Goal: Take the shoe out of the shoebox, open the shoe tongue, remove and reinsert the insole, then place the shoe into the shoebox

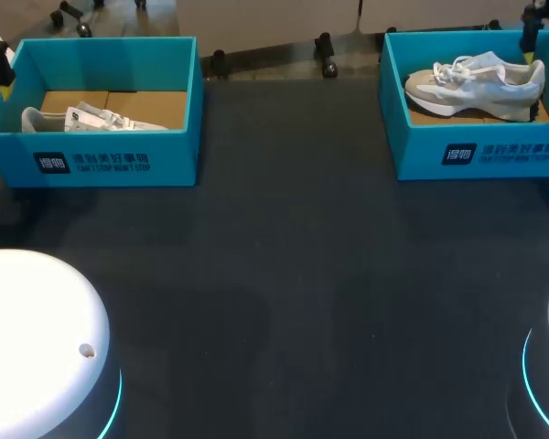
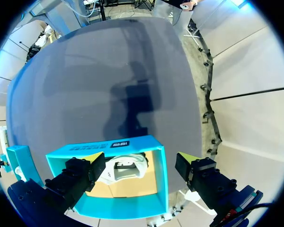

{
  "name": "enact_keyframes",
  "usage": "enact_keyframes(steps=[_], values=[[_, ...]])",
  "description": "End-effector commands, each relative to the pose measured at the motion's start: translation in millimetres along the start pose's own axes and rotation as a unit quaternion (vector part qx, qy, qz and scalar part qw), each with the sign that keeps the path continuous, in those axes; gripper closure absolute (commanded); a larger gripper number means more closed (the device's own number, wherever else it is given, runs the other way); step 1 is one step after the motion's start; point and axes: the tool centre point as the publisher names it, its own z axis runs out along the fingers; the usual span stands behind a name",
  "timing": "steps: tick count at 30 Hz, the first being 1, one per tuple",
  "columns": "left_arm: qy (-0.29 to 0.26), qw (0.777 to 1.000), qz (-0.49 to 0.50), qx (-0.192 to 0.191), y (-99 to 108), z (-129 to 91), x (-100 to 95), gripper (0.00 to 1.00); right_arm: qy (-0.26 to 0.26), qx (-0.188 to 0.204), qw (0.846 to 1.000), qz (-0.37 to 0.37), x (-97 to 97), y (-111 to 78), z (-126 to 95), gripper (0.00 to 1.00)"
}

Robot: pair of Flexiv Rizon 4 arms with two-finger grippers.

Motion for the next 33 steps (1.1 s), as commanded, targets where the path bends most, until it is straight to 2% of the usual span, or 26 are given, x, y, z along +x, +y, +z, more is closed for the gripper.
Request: enact_keyframes(steps=[1, 6, 8, 10, 19, 22, 33], values=[[0.001, 1.0, 0.0, -0.001, -1, -1, 0.1, 0.0, -0.001, 0.004, 1.0, 0.0, 0.3, 3.1, -1, 0.0], [0.001, 1.0, 0.0, -0.001, -1, -1, 0.1, 0.0, -0.001, 0.004, 1.0, 0.0, 0.3, 3.1, -1, 0.0], [0.001, 1.0, 0.0, -0.001, -1, -1, 0.1, 0.0, -0.003, 0.007, 1.0, -0.001, 5.5, 5.6, 6, 0.0], [0.001, 1.0, 0.0, -0.001, -1, -1, 0.1, 0.0, -0.012, 0.005, 1.0, 0.009, 2.6, 10.5, 15, 0.0], [0.001, 1.0, 0.0, -0.001, -1, -1, 0.1, 0.0, -0.038, 0.029, 0.998, 0.032, 5.8, 53.3, 43, 0.0], [0.001, 1.0, 0.0, -0.001, -1, -1, 0.1, 0.0, -0.055, 0.03, 0.997, 0.033, 4.7, 62.1, 48, 0.0], [0.001, 1.0, 0.0, -0.001, -1, -1, 0.1, 0.0, -0.056, 0.02, 0.997, 0.038, -17.0, 81.5, 70, 0.0]])
